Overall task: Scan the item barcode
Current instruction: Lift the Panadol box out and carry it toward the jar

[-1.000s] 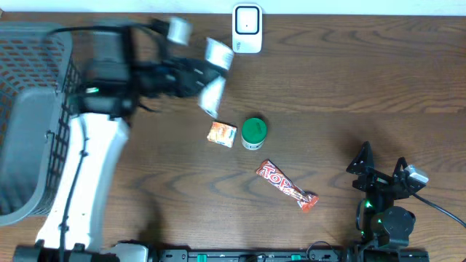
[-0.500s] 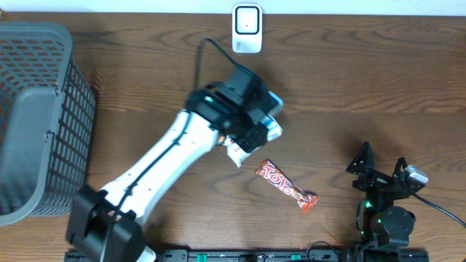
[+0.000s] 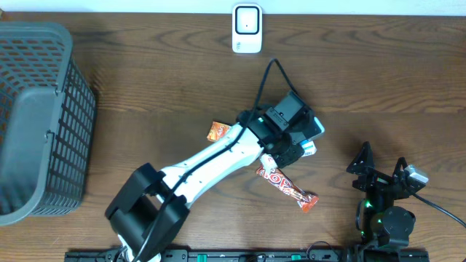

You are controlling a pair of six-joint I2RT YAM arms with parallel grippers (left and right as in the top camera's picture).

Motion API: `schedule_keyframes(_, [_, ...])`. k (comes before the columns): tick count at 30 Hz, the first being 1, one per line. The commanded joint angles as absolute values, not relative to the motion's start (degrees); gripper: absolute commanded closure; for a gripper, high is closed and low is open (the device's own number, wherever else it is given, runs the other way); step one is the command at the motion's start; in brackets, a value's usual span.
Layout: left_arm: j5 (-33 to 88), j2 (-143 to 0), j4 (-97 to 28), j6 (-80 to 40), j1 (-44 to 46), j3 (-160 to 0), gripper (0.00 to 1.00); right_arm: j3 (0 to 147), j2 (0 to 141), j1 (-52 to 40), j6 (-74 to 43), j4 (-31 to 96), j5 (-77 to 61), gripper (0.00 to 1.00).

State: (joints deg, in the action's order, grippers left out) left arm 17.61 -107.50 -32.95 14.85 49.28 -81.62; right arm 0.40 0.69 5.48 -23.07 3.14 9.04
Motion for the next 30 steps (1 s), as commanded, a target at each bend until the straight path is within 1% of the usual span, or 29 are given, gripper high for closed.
schedule_keyframes(1, [18.9,-110.4,-29.7,15.4,49.6,-82.6,0.61,0.3,0.4,5.0,-23.6,3.2,9.6,0.01])
schedule_keyframes(7, [20.3,-115.9,-23.5,15.4,49.5,-82.6,0.6,0.3,0.4,5.0,-23.6,3.2,9.6,0.01])
schedule_keyframes(12, [18.1,-119.4,-21.6,16.3,49.3,-82.6,0.6,0.3,0.4,5.0,-23.6,3.2,9.6,0.01])
schedule_keyframes(14, [15.3,-119.8,-21.5,16.9,49.2,-82.6,0.55,0.3,0.4,5.0,-23.6,3.2,9.6,0.01])
schedule_keyframes(15, [13.5,-119.8,-21.5,17.8,49.2,-82.6,0.48,0.3,0.4,5.0,-23.6,3.2,9.6,0.01])
schedule_keyframes(17, [9.5,-119.7,-21.5,20.1,49.1,-82.8,0.42,0.3,0.4,5.0,-23.6,3.2,9.6,0.01])
schedule_keyframes(19, [5.3,-119.3,-21.4,22.1,48.9,-82.9,0.27,0.3,0.4,5.0,-23.6,3.2,9.6,0.01])
schedule_keyframes(20, [3.5,-119.1,-21.5,23.1,48.9,-83.0,0.21,0.3,0.4,5.0,-23.6,3.2,9.6,0.01])
schedule_keyframes(23, [0.5,-117.6,-21.5,23.8,48.8,-83.2,0.16,0.3,0.4,5.0,-23.6,3.2,9.6,0.01])
schedule_keyframes(30, [1.0,-114.2,-24.7,23.3,48.8,-83.2,0.15,0.3,0.4,5.0,-23.6,3.2,9.6,0.01])
